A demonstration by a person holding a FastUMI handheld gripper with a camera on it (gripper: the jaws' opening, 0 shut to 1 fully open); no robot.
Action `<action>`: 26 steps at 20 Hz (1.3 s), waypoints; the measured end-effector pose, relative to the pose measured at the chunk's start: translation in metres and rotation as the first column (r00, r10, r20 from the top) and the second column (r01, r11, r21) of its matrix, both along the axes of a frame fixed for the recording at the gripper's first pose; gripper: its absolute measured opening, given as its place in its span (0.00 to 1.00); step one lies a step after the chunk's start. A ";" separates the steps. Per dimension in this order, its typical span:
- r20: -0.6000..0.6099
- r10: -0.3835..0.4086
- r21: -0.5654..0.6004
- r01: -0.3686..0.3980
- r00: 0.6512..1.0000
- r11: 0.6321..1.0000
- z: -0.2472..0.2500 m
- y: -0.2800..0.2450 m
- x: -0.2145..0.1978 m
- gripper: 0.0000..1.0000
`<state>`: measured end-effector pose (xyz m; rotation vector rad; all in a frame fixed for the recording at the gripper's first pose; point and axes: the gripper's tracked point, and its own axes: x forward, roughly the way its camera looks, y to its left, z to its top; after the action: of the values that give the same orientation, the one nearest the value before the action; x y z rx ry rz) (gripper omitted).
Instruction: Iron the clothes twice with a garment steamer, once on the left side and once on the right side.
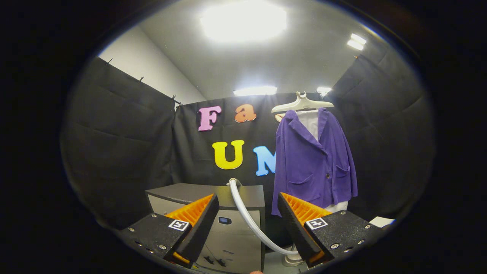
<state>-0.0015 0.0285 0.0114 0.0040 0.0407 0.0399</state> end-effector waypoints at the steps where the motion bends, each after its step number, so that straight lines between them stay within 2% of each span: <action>1: -0.002 0.004 0.002 -0.004 1.000 1.000 0.003 0.001 0.003 0.95; 5: -0.020 0.045 -0.013 -0.045 0.999 0.999 0.021 0.007 0.029 0.95; 9: 0.003 0.077 -0.004 -0.077 0.997 0.997 0.048 0.007 0.073 0.95; 11: -0.012 0.117 0.009 -0.117 0.993 0.993 0.053 0.013 0.102 0.95; 16: -0.095 0.162 0.015 -0.162 0.982 0.987 0.058 0.009 0.194 0.95; 22: -0.292 0.253 0.117 -0.228 0.922 0.967 0.033 0.021 0.296 0.95; 26: -0.392 0.280 0.158 -0.235 0.876 0.959 0.010 0.029 0.356 0.95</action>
<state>0.3547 0.0580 0.0218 0.1139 0.4639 0.3100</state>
